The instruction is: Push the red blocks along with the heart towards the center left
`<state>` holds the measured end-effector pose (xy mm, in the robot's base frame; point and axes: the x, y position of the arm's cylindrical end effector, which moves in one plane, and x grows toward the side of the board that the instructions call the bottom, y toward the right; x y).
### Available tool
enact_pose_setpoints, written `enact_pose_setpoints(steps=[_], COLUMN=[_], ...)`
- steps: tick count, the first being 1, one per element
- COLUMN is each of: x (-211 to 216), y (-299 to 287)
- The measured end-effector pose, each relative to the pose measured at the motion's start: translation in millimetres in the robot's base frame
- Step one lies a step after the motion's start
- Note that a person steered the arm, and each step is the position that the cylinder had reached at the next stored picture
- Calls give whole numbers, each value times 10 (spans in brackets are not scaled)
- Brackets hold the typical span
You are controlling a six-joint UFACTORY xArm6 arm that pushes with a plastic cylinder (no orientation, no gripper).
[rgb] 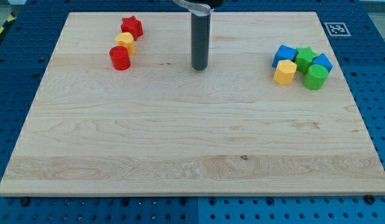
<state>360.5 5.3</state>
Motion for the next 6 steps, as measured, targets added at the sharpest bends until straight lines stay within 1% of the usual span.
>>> enact_pose_setpoints(steps=[1,2,4,5,6], x=[-59,-63,-356,-361,-356], y=[-350,-903,-1505,-1682,-1647])
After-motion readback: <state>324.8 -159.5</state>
